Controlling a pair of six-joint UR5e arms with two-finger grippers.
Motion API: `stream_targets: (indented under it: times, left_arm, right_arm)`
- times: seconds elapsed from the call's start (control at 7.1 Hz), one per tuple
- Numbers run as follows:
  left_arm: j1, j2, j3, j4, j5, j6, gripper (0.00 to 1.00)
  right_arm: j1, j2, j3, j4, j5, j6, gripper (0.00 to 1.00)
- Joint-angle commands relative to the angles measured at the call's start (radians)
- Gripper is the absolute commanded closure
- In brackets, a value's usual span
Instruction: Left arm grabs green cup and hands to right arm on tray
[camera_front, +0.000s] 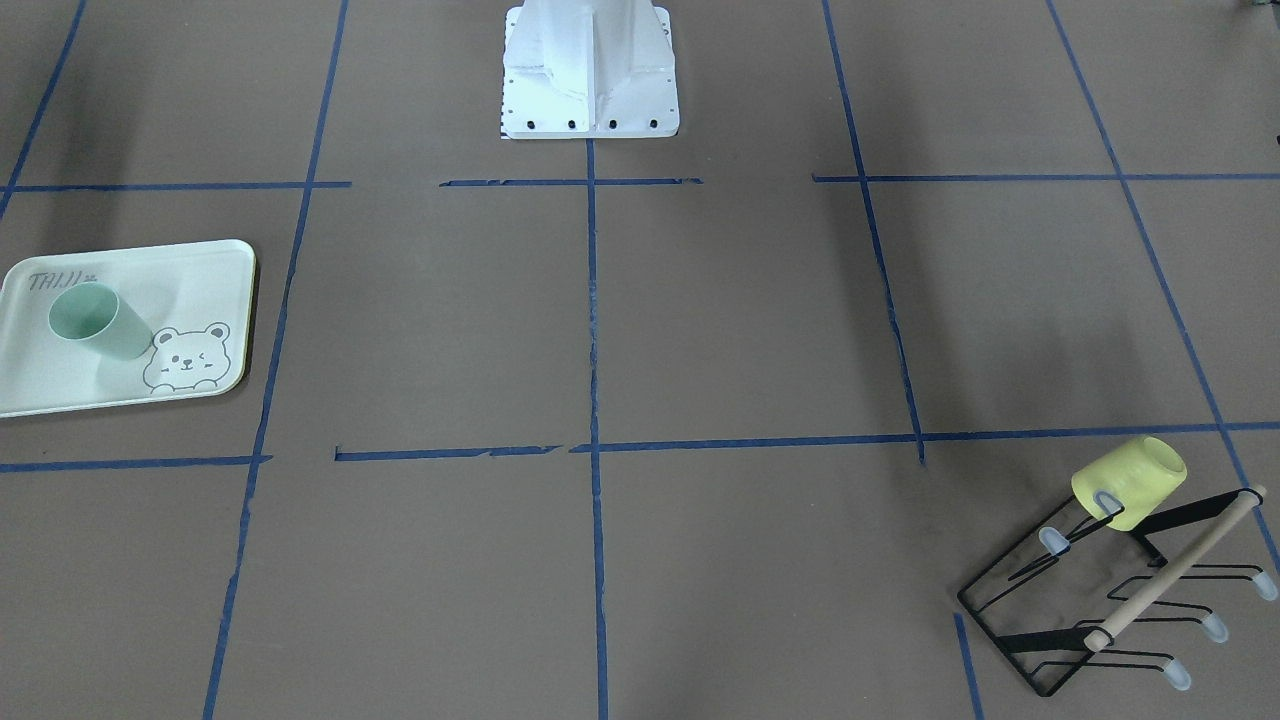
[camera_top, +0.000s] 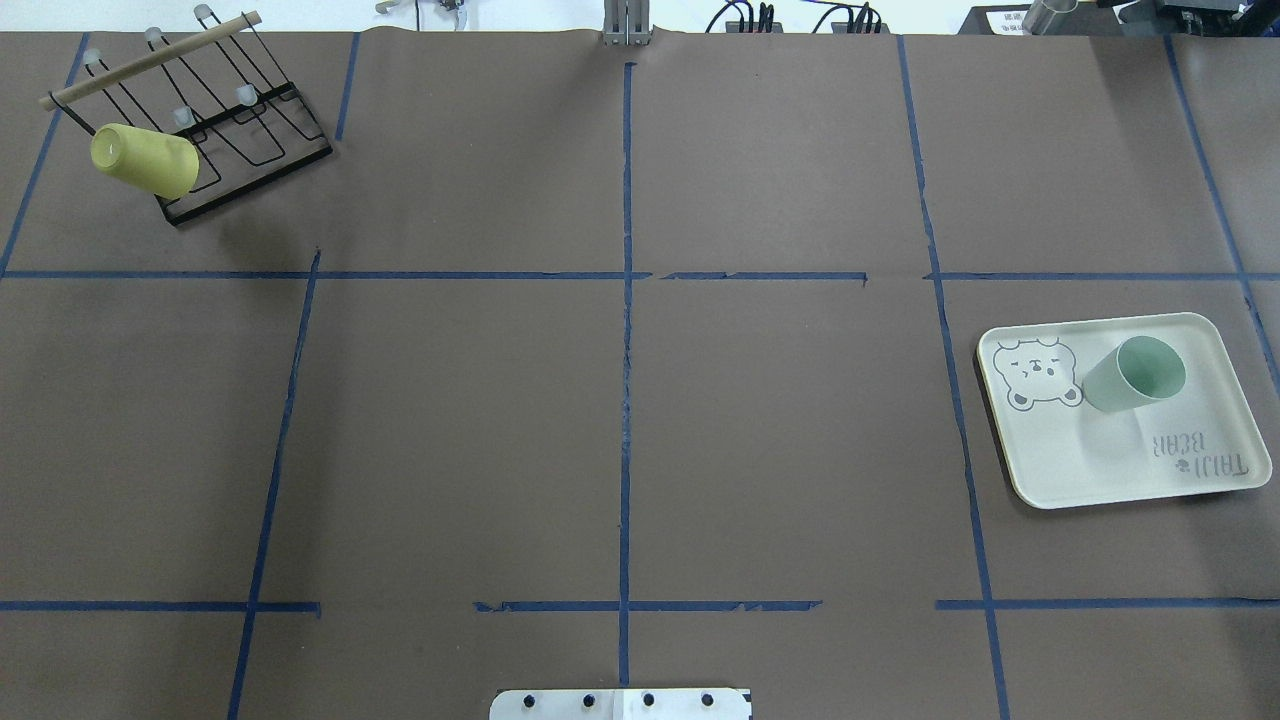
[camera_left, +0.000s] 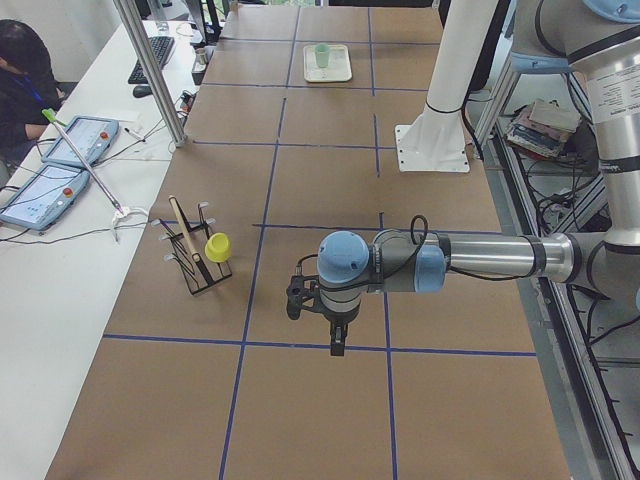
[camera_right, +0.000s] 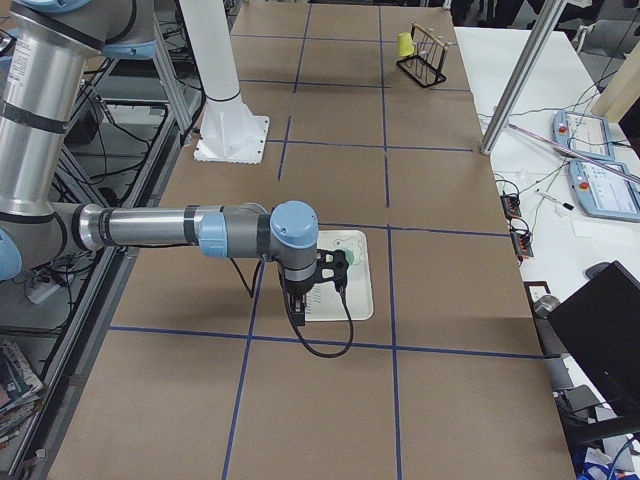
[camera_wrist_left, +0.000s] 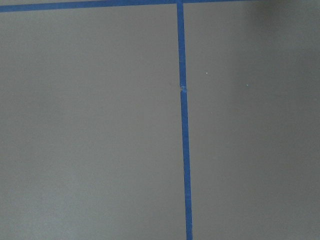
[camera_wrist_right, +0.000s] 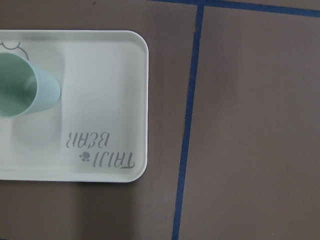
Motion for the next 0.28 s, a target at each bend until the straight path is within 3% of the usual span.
stream_targets:
  times: [0.0, 0.14]
  left_arm:
    - [0.000, -0.007, 0.002, 0.001, 0.000, -0.003, 0.00]
    - [0.000, -0.007, 0.003, 0.001, 0.000, -0.003, 0.00]
  right_arm:
    - [0.000, 0.002, -0.001, 0.000, 0.001, 0.000, 0.00]
    - [0.000, 0.002, -0.001, 0.000, 0.001, 0.000, 0.00]
